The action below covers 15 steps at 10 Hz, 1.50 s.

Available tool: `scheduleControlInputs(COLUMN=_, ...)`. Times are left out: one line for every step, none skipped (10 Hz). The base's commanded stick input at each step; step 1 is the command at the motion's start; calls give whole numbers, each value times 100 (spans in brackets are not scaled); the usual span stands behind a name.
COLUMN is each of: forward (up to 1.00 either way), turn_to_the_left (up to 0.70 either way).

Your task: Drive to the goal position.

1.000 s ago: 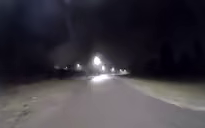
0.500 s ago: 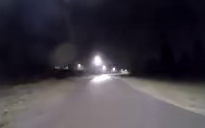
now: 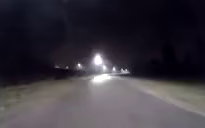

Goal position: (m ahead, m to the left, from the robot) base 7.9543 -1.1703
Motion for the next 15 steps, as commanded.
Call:
scheduleControlInputs(forward=100, turn_to_the_left=5)
scheduleControlInputs(forward=100, turn_to_the_left=7)
scheduleControlInputs(forward=100, turn_to_the_left=9)
scheduleControlInputs(forward=100, turn_to_the_left=8)
scheduleControlInputs(forward=100, turn_to_the_left=5)
scheduleControlInputs(forward=100, turn_to_the_left=5)
scheduleControlInputs(forward=100, turn_to_the_left=5)
scheduleControlInputs(forward=100, turn_to_the_left=5)
scheduleControlInputs(forward=100, turn_to_the_left=5)
scheduleControlInputs(forward=100, turn_to_the_left=5)
scheduleControlInputs(forward=100, turn_to_the_left=5)
scheduleControlInputs(forward=100, turn_to_the_left=5)
scheduleControlInputs(forward=100, turn_to_the_left=5)
scheduleControlInputs(forward=100, turn_to_the_left=5)
scheduleControlInputs(forward=100, turn_to_the_left=5)
